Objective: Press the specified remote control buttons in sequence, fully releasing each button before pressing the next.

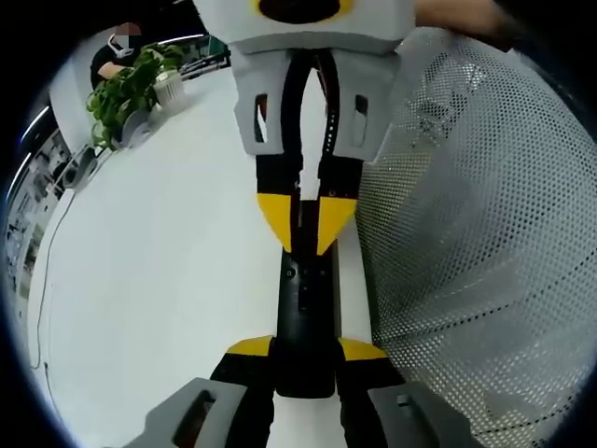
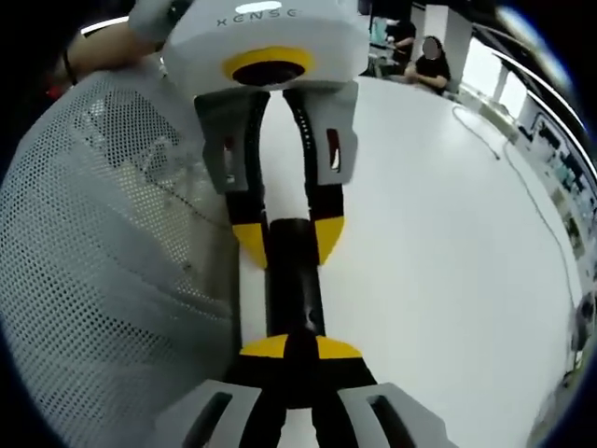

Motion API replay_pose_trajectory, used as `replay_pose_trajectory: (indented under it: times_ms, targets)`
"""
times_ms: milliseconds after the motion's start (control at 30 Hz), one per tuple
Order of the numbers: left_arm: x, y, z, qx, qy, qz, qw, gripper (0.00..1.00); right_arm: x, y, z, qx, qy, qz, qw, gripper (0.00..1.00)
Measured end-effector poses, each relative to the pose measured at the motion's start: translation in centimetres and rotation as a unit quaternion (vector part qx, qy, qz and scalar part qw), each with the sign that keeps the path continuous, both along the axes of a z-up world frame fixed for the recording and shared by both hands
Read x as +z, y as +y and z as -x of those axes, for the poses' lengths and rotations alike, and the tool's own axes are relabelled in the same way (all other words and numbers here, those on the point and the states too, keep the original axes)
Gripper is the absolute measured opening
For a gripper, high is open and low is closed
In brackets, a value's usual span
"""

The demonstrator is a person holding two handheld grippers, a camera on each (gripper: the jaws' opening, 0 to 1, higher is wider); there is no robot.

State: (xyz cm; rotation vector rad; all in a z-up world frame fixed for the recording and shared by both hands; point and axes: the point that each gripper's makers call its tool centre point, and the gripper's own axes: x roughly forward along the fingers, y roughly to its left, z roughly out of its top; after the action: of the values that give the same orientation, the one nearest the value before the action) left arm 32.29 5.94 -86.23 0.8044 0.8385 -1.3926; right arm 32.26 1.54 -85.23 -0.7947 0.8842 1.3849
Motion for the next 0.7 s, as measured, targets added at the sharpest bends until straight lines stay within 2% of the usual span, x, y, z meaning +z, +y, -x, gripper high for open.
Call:
replay_pose_trajectory:
  times_ms: [167, 400, 700]
  targets:
    - [0.02, 0.05, 0.02, -0.001, 0.0, 0.005, 1.0, 0.25, 0.12, -0.33, 0.05, -0.016, 0.002, -0.019, 0.9997, 0.05]
    - [0.02, 0.02, 0.01, -0.001, -0.001, 0.0, 1.0, 0.25, 0.0, -0.59, 0.19, -0.024, -0.002, -0.002, 0.9997, 0.06]
    - [0.0, -0.02, 0.01, -0.002, -0.001, -0.002, 1.0, 0.25, -0.19, -0.61, 0.09, -0.024, 0.008, 0.026, 0.9993, 0.06]
